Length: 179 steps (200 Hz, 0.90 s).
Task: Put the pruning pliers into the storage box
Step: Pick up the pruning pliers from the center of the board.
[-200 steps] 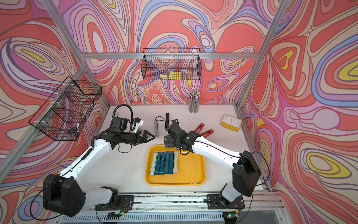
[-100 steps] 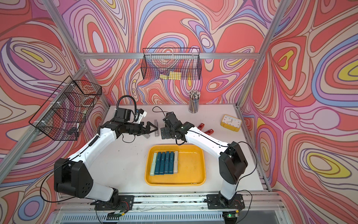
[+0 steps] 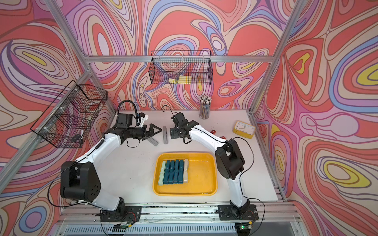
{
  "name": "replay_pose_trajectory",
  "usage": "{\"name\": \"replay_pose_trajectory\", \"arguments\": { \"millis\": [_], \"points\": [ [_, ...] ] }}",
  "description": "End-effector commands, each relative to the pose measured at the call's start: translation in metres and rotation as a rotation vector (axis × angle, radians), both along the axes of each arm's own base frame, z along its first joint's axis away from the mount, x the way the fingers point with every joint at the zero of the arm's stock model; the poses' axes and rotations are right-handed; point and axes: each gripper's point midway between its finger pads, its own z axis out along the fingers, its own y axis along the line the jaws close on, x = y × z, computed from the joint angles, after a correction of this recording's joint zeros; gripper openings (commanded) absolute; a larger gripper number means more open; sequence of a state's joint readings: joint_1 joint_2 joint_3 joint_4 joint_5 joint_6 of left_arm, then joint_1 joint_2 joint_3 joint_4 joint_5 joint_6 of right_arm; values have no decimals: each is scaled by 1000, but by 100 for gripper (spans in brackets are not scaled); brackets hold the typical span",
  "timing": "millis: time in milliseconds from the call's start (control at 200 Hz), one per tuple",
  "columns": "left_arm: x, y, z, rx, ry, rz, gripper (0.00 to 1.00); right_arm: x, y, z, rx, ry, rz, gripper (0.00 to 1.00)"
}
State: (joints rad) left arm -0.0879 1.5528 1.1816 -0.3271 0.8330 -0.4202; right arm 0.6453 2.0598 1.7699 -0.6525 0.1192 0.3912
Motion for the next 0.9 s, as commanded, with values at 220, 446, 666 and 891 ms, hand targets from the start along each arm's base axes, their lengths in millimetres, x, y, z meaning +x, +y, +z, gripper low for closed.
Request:
{"name": "replay_pose_trajectory", "arguments": {
  "millis": [220,446,666,891],
  "points": [
    [8,7,10,-65,-42,1,99,37,13,-12,10,5,16,93],
    [15,20,11,-97,-40,33,99,57,23,-23,16,6,16,93],
    [18,23,5,-105,-24,47,99,66,19,-41,-24,2,-11,88],
    [20,22,0,-120,-12,49,99,70,23,-60,3,23,-12,80]
  ]
}}
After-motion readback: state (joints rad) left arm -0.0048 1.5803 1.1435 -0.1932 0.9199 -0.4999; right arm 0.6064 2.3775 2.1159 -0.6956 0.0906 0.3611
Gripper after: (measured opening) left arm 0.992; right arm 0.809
